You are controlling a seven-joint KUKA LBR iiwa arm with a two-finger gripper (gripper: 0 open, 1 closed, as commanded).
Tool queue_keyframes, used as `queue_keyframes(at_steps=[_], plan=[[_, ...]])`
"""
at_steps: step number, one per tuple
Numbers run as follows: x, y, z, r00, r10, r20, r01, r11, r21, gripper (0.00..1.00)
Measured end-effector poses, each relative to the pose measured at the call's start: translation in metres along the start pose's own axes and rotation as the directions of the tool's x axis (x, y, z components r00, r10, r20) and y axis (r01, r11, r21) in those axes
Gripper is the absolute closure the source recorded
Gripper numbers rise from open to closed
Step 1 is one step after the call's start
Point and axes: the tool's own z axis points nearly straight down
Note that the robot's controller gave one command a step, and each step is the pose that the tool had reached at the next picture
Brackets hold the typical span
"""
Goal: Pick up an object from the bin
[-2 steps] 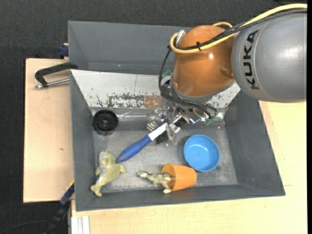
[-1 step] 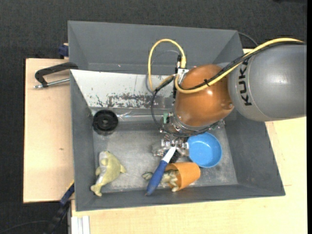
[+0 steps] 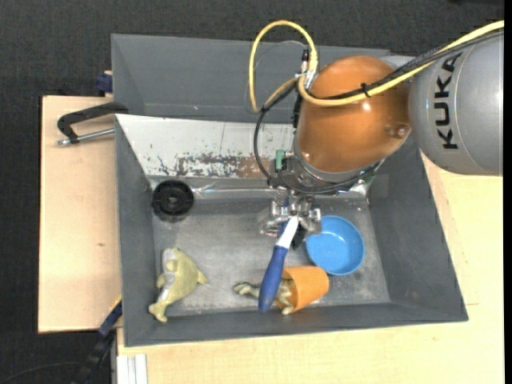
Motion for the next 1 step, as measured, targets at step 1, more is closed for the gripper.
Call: queue_keyframes(at_steps=[1], plan=[[-0.0036,-0.0307,-0.1872,1.000,0.024,0.000,-0.024,1.000,0.003,1.00]])
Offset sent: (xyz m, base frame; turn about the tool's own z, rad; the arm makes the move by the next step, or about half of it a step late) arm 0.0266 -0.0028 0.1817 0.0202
